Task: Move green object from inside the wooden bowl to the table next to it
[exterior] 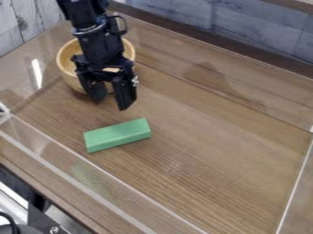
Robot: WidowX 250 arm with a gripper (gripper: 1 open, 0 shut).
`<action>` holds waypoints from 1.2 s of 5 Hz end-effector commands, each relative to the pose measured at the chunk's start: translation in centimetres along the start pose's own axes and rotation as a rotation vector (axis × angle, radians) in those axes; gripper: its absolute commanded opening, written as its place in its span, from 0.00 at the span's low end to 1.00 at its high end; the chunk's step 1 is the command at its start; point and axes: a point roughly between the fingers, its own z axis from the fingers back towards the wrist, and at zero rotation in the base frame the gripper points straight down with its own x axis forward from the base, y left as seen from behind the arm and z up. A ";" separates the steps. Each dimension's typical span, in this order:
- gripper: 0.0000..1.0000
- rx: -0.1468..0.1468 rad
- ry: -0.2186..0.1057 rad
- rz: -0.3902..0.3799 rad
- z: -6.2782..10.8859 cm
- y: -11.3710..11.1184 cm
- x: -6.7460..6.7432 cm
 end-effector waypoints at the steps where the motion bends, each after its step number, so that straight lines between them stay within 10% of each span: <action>1: 1.00 0.044 -0.054 -0.039 2.4 -0.1 1.1; 3: 1.00 0.054 -0.012 -0.261 1.5 2.2 -0.8; 6: 1.00 0.111 -0.015 -0.361 -1.7 1.7 -1.6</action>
